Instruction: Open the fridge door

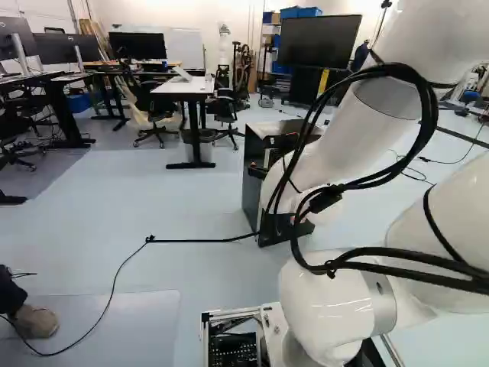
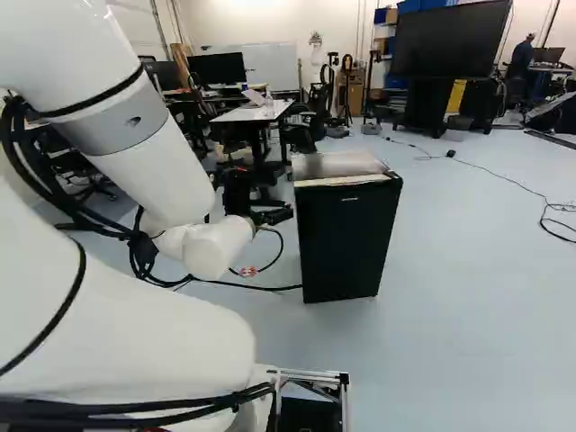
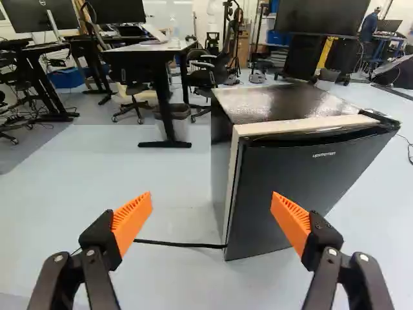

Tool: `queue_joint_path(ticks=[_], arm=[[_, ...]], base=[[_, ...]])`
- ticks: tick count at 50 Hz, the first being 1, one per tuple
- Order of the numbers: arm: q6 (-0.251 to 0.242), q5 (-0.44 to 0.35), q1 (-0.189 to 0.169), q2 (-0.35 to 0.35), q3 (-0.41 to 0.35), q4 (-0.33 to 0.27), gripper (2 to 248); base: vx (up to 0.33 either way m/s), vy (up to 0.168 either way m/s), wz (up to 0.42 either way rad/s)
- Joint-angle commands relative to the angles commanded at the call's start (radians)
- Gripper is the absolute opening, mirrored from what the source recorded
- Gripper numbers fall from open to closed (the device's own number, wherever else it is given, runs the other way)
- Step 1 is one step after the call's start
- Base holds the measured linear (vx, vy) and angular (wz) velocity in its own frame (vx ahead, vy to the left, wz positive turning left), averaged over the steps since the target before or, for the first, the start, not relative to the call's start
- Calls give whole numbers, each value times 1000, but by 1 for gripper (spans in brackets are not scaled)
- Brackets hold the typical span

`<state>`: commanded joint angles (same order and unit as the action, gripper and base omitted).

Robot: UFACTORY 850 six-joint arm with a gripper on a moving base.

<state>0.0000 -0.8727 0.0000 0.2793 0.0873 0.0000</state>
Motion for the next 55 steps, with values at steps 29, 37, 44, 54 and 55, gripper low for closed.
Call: queue_joint_path(ticks=[29, 37, 44, 54, 55], arm=[[0, 0, 2, -8, 7, 2, 247], [0, 0, 11, -22, 19, 14, 247], [0, 0, 24, -38, 33, 33, 247], [0, 0, 48, -64, 55, 67, 247], [0, 0, 51, -67, 58, 71, 247]], base=[[0, 0, 1], [0, 0, 0], [0, 0, 0], [0, 0, 0], [0, 0, 0]])
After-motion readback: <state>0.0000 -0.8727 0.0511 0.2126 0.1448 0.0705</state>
